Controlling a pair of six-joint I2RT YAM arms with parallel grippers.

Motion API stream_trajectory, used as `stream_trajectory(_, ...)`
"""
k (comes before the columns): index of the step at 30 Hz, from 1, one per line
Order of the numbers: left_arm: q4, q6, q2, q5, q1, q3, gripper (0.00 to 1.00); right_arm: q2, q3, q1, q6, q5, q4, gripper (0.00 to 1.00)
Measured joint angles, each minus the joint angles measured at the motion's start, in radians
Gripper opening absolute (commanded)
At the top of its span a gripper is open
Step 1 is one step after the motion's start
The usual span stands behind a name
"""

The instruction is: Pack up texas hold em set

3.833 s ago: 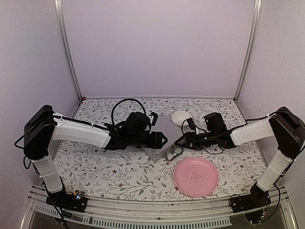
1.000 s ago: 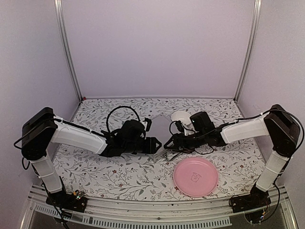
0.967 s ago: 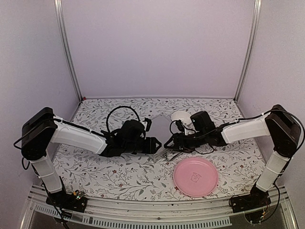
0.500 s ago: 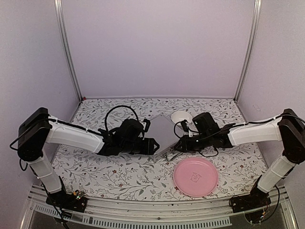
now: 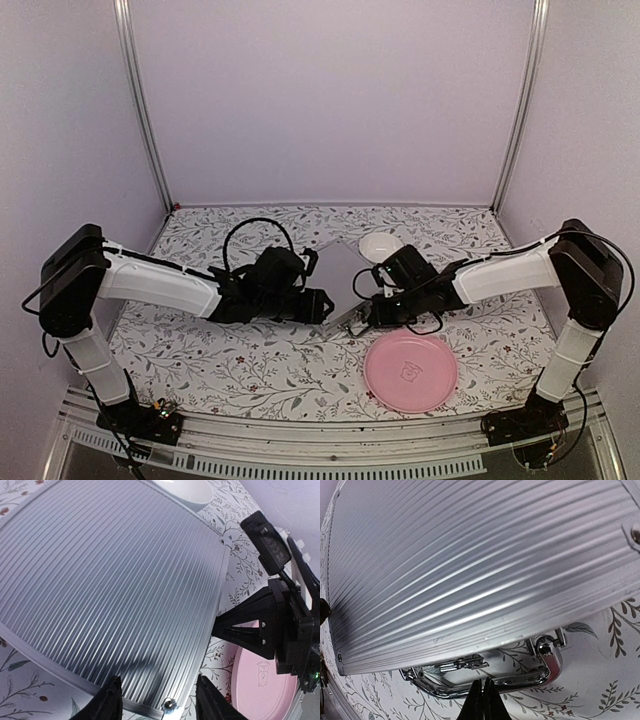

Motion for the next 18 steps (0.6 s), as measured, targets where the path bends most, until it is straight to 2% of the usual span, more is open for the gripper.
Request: stream_trajectory(18,0.048,-0.01,0.0,0.0,0.0,-0.026,0.5,0.063,0.023,0.0,0.024,0.029,0.048,0.03)
